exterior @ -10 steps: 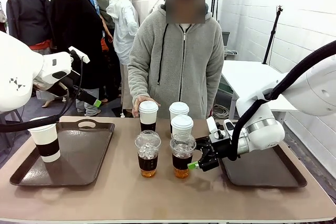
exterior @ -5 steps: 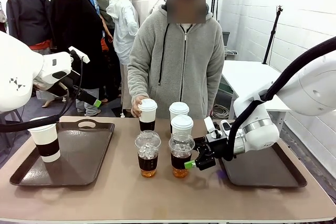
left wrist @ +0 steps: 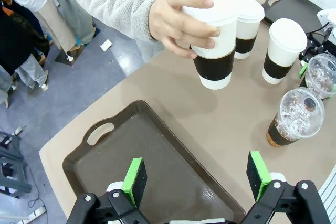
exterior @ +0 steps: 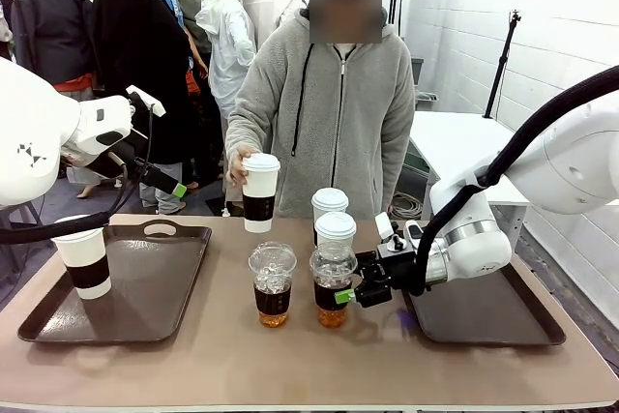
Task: Distribute the coffee onto the tray.
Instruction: Pick up one iced Americano and place it on the right Handle tray.
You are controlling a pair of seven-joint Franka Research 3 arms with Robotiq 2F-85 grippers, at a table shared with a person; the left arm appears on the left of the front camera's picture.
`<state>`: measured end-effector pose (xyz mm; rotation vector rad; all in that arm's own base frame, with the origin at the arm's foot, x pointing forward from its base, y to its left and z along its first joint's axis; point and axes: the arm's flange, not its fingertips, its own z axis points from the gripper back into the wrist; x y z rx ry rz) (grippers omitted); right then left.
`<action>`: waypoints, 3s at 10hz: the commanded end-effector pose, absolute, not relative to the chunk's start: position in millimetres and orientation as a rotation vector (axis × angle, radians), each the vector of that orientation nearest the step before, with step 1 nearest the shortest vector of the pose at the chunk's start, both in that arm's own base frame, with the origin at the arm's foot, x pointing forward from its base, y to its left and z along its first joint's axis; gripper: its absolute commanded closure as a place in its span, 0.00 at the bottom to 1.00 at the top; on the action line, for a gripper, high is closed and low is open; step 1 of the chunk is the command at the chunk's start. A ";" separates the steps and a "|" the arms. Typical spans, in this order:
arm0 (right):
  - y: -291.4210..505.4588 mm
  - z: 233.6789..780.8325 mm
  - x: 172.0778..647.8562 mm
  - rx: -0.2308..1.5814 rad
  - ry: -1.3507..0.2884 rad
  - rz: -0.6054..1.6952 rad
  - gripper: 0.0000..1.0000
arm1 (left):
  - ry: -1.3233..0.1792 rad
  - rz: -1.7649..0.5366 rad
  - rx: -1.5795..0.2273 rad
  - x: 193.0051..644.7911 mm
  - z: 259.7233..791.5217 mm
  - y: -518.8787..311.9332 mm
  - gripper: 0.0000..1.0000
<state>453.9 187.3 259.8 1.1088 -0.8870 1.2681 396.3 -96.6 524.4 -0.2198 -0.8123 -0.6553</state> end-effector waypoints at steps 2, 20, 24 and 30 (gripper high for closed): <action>194.4 257.4 455.8 1.138 -0.890 1.253 0.35 | -0.804 -0.653 -0.219 398.5 525.1 -95.8 0.00; 14.4 339.1 435.7 1.070 -0.990 1.095 0.35 | -0.804 -0.653 -0.219 398.5 525.1 -95.8 0.00; 14.6 335.7 435.4 1.069 -0.984 1.091 0.35 | -0.804 -0.653 -0.219 398.5 525.1 -95.8 0.00; -37.3 327.3 535.5 0.918 -1.102 0.918 0.35 | -0.804 -0.653 -0.219 398.5 525.1 -95.8 0.00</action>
